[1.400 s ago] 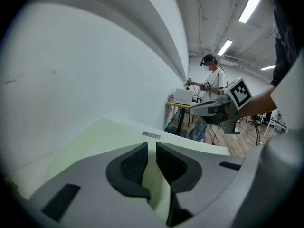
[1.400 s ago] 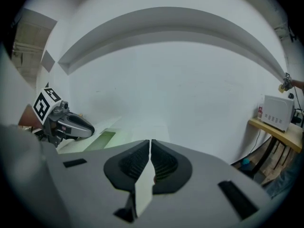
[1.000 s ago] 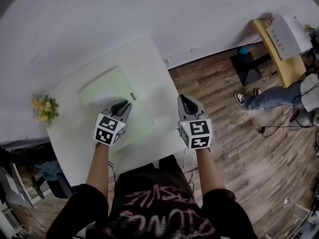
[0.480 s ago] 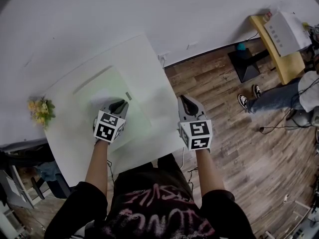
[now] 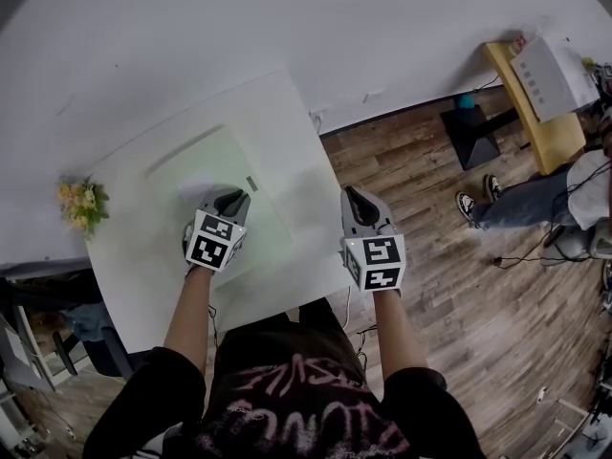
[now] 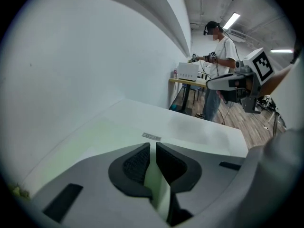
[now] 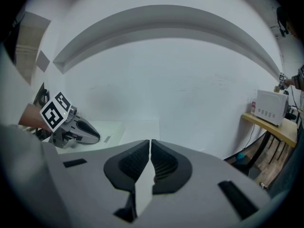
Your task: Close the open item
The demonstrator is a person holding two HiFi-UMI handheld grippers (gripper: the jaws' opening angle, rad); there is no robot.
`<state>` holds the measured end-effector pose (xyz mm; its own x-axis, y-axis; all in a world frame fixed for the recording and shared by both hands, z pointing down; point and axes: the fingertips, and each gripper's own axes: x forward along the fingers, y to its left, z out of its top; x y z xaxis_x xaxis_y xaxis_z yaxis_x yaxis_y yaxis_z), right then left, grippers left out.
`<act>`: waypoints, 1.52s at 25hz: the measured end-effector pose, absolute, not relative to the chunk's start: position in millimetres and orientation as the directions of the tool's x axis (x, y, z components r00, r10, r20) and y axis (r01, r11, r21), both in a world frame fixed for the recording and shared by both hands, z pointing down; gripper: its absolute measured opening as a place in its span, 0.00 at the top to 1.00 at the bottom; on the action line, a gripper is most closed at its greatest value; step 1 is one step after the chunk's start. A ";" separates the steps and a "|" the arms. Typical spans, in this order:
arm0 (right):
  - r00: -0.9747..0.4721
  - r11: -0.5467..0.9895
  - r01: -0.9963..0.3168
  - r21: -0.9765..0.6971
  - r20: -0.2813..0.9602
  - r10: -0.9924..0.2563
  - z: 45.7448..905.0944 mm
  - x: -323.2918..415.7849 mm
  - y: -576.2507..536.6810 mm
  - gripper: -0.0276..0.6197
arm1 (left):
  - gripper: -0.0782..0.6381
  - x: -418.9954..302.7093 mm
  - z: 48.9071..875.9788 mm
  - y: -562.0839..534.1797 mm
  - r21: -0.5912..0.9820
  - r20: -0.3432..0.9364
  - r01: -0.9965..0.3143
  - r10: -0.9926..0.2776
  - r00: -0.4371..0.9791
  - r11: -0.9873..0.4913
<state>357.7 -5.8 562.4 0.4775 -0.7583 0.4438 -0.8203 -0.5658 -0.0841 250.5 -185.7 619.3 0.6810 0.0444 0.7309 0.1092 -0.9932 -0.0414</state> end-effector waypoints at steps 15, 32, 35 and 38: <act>0.344 -0.383 -0.923 -0.043 0.356 -0.869 508.8 301.6 -112.8 0.92 | 0.87 161.4 529.7 -265.7 -0.059 0.507 -0.174 -0.179 0.843 -0.983; 0.108 -0.112 -0.994 -0.001 0.254 -0.961 448.9 186.5 -237.8 0.92 | 0.87 -17.5 427.7 -348.2 -0.113 0.271 -0.539 -0.548 0.791 -0.835; 0.087 -0.088 -0.996 0.008 0.241 -0.967 439.3 175.0 -252.0 0.92 | 0.87 -44.5 413.9 -358.9 -0.100 0.240 -0.596 -0.601 0.763 -0.797; 0.075 -0.074 -0.997 0.013 0.229 -0.971 430.4 167.4 -261.2 0.92 | 0.87 -64.5 399.8 -365.9 -0.094 0.211 -0.635 -0.639 0.740 -0.767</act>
